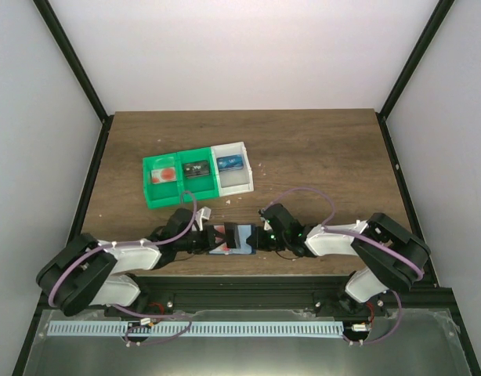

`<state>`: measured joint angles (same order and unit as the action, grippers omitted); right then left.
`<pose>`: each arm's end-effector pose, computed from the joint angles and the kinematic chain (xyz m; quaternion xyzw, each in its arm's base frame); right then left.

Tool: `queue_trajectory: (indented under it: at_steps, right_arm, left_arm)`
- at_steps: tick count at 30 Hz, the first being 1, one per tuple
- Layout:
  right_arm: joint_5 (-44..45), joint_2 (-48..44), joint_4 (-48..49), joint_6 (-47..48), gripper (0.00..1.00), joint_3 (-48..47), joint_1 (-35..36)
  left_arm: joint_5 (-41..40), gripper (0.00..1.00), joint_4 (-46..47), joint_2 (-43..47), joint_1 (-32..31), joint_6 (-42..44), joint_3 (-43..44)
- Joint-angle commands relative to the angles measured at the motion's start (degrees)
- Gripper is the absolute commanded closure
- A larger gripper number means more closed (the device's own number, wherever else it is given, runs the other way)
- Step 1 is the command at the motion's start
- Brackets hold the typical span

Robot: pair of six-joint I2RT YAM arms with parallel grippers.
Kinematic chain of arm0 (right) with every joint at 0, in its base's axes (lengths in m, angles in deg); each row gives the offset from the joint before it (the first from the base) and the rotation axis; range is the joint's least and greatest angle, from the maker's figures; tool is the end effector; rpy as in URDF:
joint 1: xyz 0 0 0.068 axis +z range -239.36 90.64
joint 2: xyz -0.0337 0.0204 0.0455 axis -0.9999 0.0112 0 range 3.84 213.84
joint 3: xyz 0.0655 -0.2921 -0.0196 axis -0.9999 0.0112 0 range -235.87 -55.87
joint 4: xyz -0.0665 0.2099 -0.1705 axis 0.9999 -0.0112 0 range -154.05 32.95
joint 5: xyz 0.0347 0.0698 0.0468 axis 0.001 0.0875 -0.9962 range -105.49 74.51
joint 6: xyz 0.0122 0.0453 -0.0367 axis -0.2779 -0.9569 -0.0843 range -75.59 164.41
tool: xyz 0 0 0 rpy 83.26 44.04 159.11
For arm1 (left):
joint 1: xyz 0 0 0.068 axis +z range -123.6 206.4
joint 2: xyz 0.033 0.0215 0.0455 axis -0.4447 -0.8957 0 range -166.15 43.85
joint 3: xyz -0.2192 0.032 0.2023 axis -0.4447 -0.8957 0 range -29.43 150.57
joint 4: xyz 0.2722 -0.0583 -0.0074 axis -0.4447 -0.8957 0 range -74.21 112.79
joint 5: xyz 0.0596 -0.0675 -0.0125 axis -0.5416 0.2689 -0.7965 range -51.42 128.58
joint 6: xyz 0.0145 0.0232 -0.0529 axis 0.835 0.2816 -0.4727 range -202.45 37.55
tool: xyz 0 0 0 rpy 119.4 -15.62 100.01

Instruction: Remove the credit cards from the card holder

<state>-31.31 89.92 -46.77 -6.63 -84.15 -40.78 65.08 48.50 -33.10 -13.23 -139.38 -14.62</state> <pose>0.1692 0.2098 0.1286 -0.0299 0.9241 0.3569 0.1336 0.1578 -0.1560 0.1263 -0.0284 0.8746 -0.4636 0.1392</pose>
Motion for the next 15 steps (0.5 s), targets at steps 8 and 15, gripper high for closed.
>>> queue_trajectory:
  at_steps: [8,15]
  right_arm:
    - [3.6,3.0,-5.7,3.2,0.91,-2.4,-1.0]
    - [5.9,-0.4,-14.3,5.9,0.85,-8.9,-1.4]
  left_arm:
    - [-7.5,1.00,-14.3,14.1,4.2,3.1,-1.0]
    - [-9.2,1.00,-19.3,19.8,5.7,4.3,-1.0]
